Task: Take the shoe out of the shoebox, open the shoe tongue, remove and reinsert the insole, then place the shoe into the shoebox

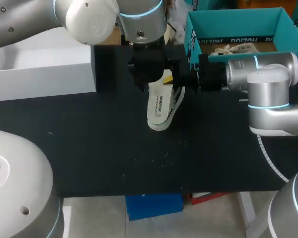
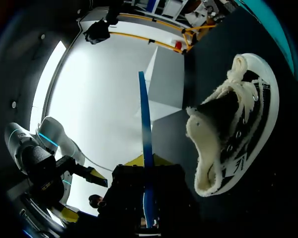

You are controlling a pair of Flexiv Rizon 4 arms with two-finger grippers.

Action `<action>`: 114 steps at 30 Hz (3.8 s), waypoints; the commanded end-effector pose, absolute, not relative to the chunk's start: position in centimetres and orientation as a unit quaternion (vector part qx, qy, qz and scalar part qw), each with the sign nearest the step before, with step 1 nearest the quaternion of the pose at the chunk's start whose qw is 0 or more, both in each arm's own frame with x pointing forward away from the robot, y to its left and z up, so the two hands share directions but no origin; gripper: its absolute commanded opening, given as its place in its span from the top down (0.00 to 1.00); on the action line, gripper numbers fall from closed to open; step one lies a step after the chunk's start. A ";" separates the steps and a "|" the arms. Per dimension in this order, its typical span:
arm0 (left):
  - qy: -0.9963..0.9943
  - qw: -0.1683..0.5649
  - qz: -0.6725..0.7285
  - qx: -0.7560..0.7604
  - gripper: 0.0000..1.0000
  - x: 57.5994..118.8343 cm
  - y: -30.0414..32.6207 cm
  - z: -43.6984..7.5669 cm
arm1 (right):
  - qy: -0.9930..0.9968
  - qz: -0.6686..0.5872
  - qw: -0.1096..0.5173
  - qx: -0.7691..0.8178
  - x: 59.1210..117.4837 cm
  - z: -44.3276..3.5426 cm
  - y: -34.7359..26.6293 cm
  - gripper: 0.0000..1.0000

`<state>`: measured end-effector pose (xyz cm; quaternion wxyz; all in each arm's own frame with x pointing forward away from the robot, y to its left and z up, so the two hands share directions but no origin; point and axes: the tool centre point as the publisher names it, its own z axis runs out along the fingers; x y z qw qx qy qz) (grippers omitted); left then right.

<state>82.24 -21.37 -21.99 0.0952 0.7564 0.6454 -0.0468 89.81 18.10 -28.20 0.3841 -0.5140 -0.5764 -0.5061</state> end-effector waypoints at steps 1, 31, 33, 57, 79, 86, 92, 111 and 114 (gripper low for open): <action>0.649 0.130 -0.025 0.749 0.00 79.1 -20.2 -22.5 | -0.577 -0.505 0.384 -0.514 89.9 -28.2 18.2 1.00; 0.501 0.550 -0.424 0.517 0.00 78.7 -15.7 -23.3 | -0.577 -0.505 0.384 -0.514 89.9 -28.2 18.2 1.00; 0.501 0.550 -0.424 0.517 0.00 78.7 -15.7 -23.3 | -0.577 -0.505 0.384 -0.514 89.9 -28.2 18.2 1.00; 0.390 0.613 -0.476 0.496 0.00 81.9 -15.1 -24.5 | -0.577 -0.505 0.384 -0.514 89.9 -28.2 18.2 1.00; 0.472 0.604 -0.412 0.492 0.00 86.8 -17.4 -27.1 | -0.577 -0.505 0.384 -0.514 89.9 -28.2 18.2 1.00; 0.475 0.601 -0.412 0.493 0.11 87.4 -19.0 -27.6 | -0.577 -0.505 0.384 -0.514 89.9 -28.2 18.2 1.00; 0.471 0.595 -0.415 0.503 0.52 87.7 -20.1 -28.1 | -0.577 -0.505 0.384 -0.514 89.9 -28.2 18.2 1.00; 0.465 0.579 -0.420 0.522 0.99 89.3 -21.7 -28.5 | -0.577 -0.505 0.384 -0.514 89.9 -28.2 18.2 1.00; 0.465 0.576 -0.421 0.524 1.00 89.4 -21.8 -28.6 | -0.577 -0.505 0.384 -0.514 89.9 -28.2 18.2 1.00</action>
